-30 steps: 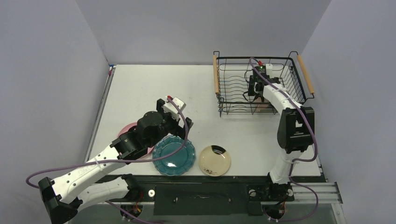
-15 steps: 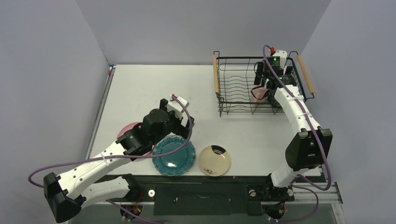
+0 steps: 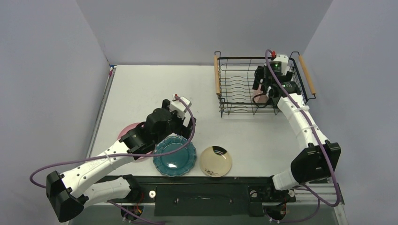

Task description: Load the mixed dishes into the dish rack

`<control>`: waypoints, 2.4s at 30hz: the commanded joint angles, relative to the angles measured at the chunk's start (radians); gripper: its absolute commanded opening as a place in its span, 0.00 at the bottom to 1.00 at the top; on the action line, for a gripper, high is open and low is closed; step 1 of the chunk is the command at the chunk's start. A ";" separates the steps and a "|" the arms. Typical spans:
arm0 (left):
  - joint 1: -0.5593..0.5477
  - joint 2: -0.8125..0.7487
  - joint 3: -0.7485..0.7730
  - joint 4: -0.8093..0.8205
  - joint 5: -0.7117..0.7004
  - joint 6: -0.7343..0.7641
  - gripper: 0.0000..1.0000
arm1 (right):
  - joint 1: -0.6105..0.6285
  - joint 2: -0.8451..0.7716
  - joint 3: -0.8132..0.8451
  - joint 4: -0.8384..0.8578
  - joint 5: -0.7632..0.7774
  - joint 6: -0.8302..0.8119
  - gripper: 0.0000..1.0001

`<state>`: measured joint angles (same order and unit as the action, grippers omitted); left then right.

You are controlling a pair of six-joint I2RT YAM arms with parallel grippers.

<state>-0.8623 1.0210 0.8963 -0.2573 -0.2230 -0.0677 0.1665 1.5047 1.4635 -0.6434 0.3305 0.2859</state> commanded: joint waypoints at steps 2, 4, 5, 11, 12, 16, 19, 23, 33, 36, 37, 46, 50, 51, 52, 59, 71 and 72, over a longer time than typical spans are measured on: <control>0.006 -0.006 0.031 0.040 0.026 -0.008 0.97 | 0.139 -0.188 -0.174 0.017 0.021 0.094 0.86; 0.007 -0.008 0.029 0.045 0.033 -0.009 0.97 | 0.213 -0.266 -0.269 0.030 0.038 0.133 0.86; 0.007 -0.006 0.028 0.048 0.038 -0.012 0.97 | 0.253 -0.297 -0.306 0.038 0.036 0.173 0.86; 0.009 0.035 0.038 0.042 0.078 -0.029 0.97 | 0.332 -0.584 -0.704 0.154 -0.102 0.387 0.86; 0.009 0.045 0.037 0.044 0.082 -0.034 0.97 | 0.335 -0.637 -0.741 0.194 -0.146 0.413 0.86; 0.007 0.093 0.044 0.046 0.115 -0.065 0.97 | 0.351 -0.725 -0.952 0.344 -0.289 0.550 0.85; 0.000 0.122 0.061 0.023 0.149 -0.120 0.97 | 0.373 -0.735 -1.079 0.436 -0.375 0.637 0.84; -0.012 0.125 0.083 0.009 0.210 -0.204 0.97 | 0.415 -0.703 -1.167 0.545 -0.414 0.709 0.79; -0.014 0.145 0.301 -0.024 0.338 -0.217 0.97 | 0.446 -0.704 -1.306 0.685 -0.453 0.758 0.60; -0.014 0.159 0.329 -0.001 0.327 -0.176 0.97 | 0.457 -0.690 -1.323 0.676 -0.437 0.752 0.55; -0.014 0.165 0.330 0.003 0.324 -0.167 0.97 | 0.462 -0.676 -1.326 0.684 -0.436 0.753 0.52; -0.014 0.128 0.213 0.057 0.273 -0.094 0.97 | 0.565 -0.579 -1.289 0.659 -0.350 0.765 0.36; -0.019 0.105 0.183 0.048 0.235 -0.069 0.97 | 0.586 -0.556 -1.268 0.652 -0.300 0.758 0.26; -0.018 0.102 0.181 0.048 0.233 -0.064 0.97 | 0.592 -0.554 -1.261 0.651 -0.293 0.758 0.22; -0.018 0.101 0.181 0.047 0.233 -0.062 0.97 | 0.596 -0.550 -1.258 0.648 -0.281 0.759 0.19; -0.017 0.083 0.172 0.053 0.205 -0.064 0.97 | 0.609 -0.526 -1.242 0.650 -0.246 0.766 0.00; -0.017 0.101 0.165 0.061 0.200 -0.083 0.97 | 0.595 -0.834 -1.165 0.350 -0.076 0.765 0.00; -0.017 0.104 0.165 0.062 0.201 -0.086 0.97 | 0.592 -0.857 -1.156 0.334 -0.070 0.767 0.00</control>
<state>-0.8761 1.1263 1.0618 -0.2424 -0.0132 -0.1463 0.7670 0.7681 0.2436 -0.1932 0.1543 1.0557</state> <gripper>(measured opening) 0.967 0.023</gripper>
